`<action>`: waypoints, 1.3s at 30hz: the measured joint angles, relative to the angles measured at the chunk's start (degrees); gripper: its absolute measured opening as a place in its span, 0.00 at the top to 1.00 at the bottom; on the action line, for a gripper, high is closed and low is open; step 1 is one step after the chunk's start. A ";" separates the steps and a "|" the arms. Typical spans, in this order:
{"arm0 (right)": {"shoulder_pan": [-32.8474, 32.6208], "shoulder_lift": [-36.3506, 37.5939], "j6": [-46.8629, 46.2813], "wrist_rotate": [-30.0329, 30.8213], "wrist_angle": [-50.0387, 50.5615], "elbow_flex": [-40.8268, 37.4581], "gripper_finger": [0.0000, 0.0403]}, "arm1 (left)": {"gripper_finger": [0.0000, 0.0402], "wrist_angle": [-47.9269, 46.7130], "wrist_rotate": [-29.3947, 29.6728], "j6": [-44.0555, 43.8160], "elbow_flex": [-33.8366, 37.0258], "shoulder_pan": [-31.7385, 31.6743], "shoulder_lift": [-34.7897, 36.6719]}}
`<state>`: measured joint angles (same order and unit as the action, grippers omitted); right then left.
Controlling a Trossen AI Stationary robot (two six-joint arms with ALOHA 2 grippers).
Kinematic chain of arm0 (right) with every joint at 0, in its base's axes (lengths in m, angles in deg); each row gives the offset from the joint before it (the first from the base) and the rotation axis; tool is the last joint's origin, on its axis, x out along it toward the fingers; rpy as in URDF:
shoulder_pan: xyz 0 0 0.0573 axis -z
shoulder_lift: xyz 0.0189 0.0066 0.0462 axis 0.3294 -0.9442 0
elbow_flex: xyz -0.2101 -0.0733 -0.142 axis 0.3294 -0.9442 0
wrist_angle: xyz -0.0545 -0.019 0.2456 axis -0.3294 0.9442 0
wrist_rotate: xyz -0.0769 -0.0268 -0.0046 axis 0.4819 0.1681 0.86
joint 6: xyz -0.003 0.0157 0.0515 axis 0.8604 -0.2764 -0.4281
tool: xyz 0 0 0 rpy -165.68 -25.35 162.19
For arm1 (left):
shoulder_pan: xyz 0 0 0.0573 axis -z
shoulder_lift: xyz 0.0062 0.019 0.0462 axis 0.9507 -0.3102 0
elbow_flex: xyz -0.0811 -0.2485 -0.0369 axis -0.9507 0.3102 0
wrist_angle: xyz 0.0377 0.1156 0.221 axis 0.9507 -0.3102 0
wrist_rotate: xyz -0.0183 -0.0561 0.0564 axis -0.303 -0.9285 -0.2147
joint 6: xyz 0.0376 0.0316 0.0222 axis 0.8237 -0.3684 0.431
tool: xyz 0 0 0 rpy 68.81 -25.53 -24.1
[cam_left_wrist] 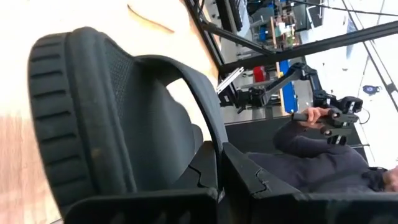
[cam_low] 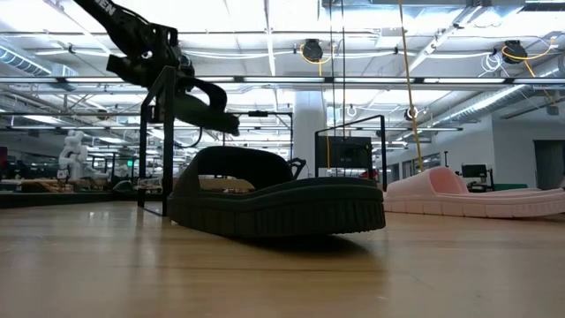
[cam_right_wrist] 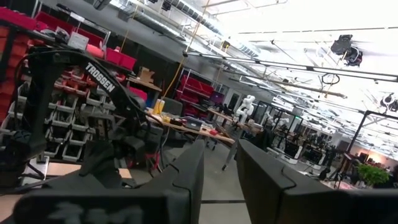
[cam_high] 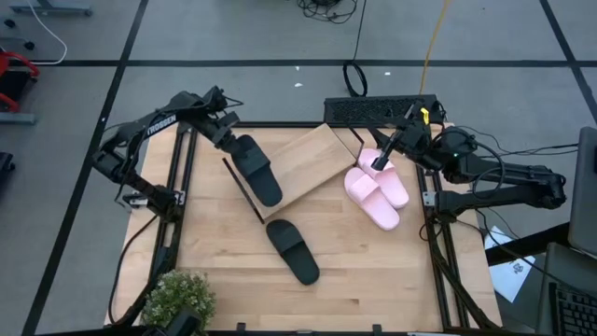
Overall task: Pick and place slides into the shelf
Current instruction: Put the left black slide on the shelf
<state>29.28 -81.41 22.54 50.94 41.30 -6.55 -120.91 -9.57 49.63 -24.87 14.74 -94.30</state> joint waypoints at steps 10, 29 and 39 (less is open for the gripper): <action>0.00 -0.01 0.00 -0.03 0.00 0.00 0.79 | 1.00 0.18 2.95 1.01 2.57 1.12 0.00; 0.00 0.00 0.02 -0.07 0.12 0.00 0.79 | 1.00 6.05 4.09 -7.36 2.57 4.08 0.00; 0.00 -0.02 0.02 -0.07 0.93 0.00 0.79 | 1.00 6.05 5.53 -9.51 2.57 4.57 0.00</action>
<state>29.28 -81.42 22.56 50.88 42.23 -6.55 -114.86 -4.04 40.12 -22.30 19.31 -94.30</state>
